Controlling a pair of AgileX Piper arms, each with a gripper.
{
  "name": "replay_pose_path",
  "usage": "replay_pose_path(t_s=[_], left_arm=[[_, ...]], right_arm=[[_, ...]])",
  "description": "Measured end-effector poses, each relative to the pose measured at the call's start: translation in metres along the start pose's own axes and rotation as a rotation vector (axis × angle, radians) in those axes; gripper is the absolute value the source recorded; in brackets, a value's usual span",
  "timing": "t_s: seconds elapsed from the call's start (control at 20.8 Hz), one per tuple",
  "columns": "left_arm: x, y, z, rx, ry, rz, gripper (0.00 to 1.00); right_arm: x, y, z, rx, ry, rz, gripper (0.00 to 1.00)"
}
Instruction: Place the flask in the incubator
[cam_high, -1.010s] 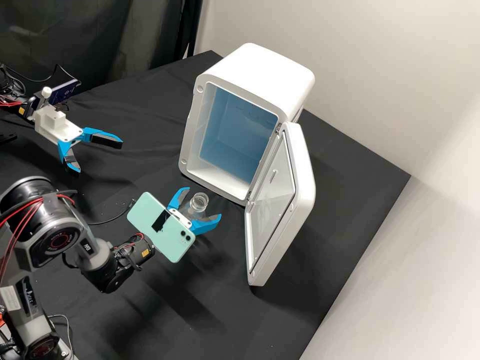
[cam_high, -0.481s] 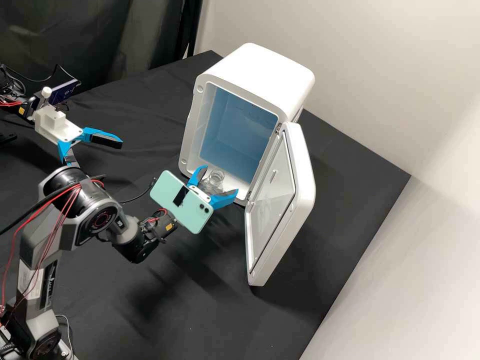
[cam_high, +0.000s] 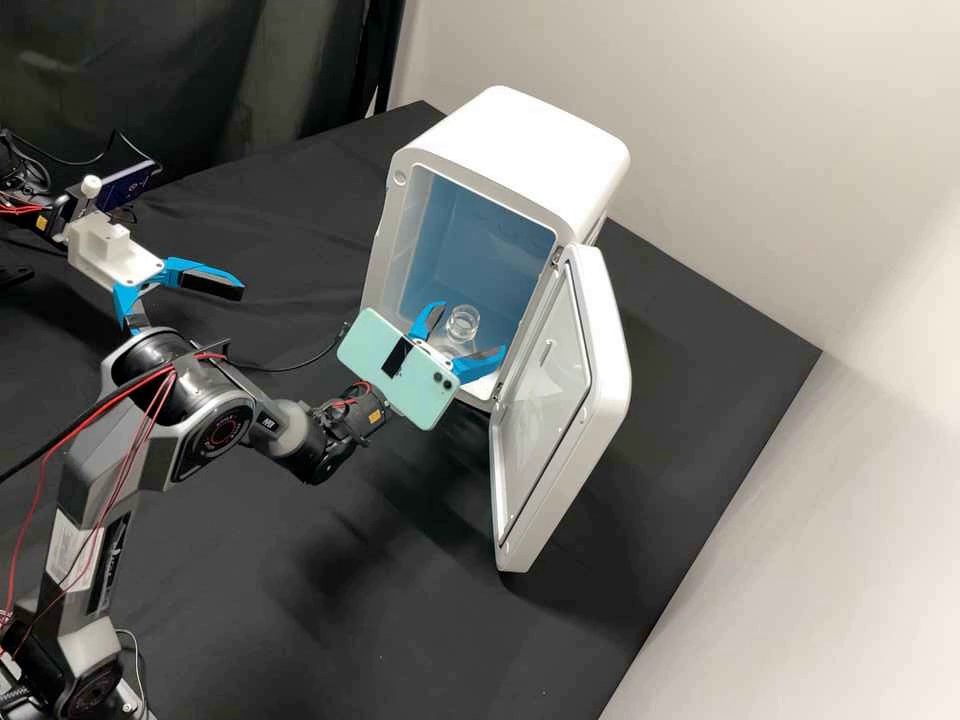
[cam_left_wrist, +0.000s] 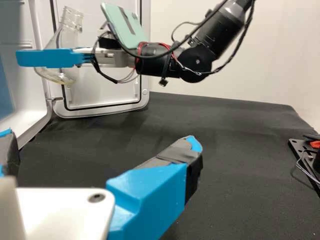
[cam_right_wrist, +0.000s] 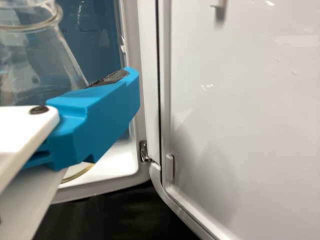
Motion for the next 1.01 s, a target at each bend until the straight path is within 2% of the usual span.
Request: replay_pose_path(t_s=[0.29, 0.48, 0.63, 0.82, 1.01], left_arm=[[0.000, 0.0000, 0.000, 0.000, 0.000, 0.000, 1.00], [0.000, 0.0000, 0.000, 0.000, 0.000, 0.000, 1.00], [0.000, 0.0000, 0.000, 0.000, 0.000, 0.000, 1.00], [0.000, 0.0000, 0.000, 0.000, 0.000, 0.000, 1.00], [0.000, 0.0001, 0.000, 0.000, 0.002, 0.001, 1.00]], right_arm=[[0.029, 0.004, -0.013, 0.018, 0.003, 0.001, 0.00], [0.047, 0.000, -0.024, 0.022, -0.004, -0.022, 0.00], [0.058, -0.005, -0.027, 0.011, -0.003, -0.042, 0.00], [0.071, -0.010, -0.029, -0.019, -0.026, -0.079, 0.00], [0.084, -0.013, -0.029, -0.036, -0.032, -0.091, 0.00]])
